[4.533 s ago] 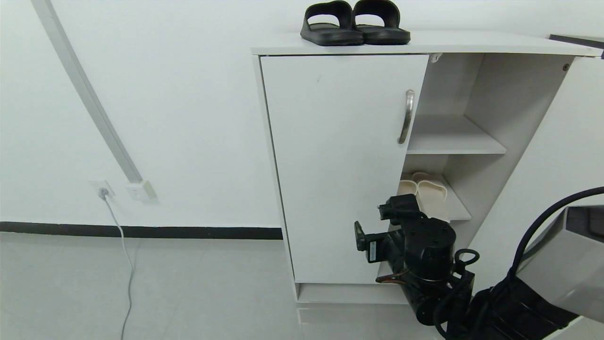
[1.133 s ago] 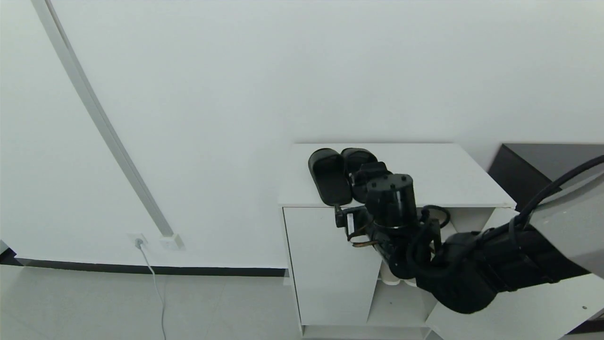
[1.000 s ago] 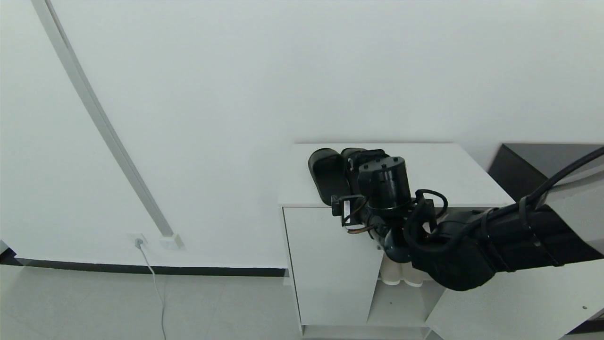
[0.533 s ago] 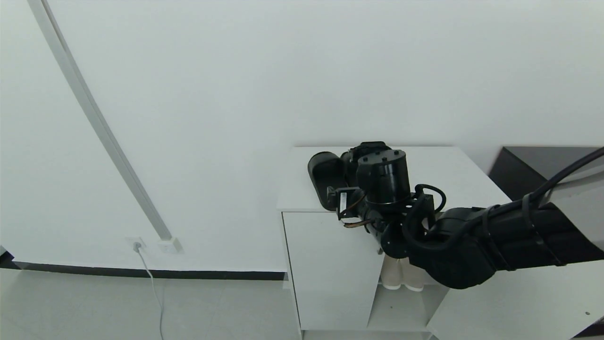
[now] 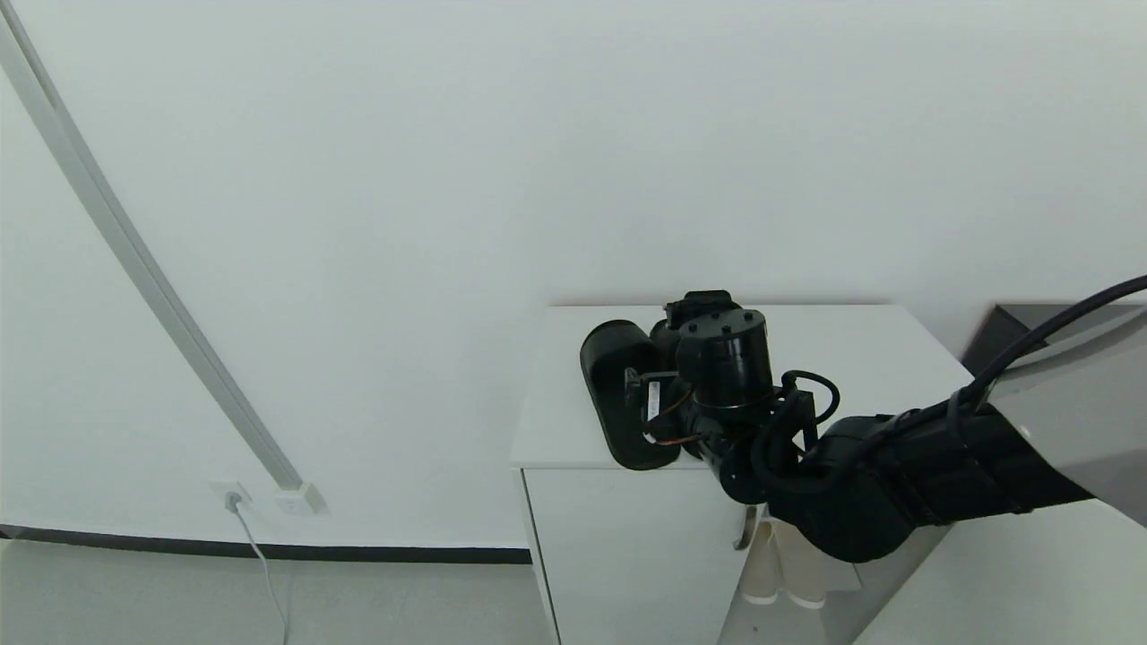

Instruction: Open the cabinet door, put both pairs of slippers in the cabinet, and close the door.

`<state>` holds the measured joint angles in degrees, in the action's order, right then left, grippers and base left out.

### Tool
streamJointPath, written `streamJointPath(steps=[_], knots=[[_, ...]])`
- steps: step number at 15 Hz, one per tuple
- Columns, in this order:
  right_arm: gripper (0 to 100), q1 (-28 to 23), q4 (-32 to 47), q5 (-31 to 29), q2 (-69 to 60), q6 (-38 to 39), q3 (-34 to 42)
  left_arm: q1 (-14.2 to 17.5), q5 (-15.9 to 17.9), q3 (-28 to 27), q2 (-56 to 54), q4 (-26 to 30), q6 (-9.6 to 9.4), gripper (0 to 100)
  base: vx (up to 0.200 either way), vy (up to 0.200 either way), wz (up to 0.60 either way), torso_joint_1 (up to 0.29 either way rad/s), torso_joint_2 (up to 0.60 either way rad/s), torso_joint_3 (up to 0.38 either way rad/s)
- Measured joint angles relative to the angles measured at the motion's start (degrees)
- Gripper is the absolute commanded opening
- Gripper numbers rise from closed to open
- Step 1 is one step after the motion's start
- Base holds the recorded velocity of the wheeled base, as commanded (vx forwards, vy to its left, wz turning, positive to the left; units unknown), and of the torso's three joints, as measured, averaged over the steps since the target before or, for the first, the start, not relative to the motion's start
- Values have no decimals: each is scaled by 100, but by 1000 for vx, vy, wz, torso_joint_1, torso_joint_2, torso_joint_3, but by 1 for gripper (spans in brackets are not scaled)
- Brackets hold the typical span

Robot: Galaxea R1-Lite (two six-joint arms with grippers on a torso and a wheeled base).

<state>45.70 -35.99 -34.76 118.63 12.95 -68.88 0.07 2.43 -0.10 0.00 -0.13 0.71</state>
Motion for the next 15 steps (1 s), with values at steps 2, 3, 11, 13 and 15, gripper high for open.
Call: streamJointPath(steps=[2, 3, 11, 13, 15], knots=[[100, -91, -391, 57, 223, -173, 20, -2, -5, 0, 0, 4, 5, 0, 0, 0, 0, 0, 0, 0], [100, -148, -495, 158, 329, -252, 2, -2, -2, 0, 0, 0, 5, 0, 0, 0, 0, 0, 0, 0], [100, -467, -492, 285, 1139, -602, -1091, 2, -5, 0, 0, 0, 13, 0, 0, 0, 0, 0, 0, 0], [100, -557, -239, 284, 1343, -639, -1514, 0, -5, 0, 0, 0, 16, 0, 0, 0, 0, 0, 0, 0], [100, -612, -129, 306, 1492, -644, -1773, -2, -5, 0, 0, 0, 16, 0, 0, 0, 0, 0, 0, 0]])
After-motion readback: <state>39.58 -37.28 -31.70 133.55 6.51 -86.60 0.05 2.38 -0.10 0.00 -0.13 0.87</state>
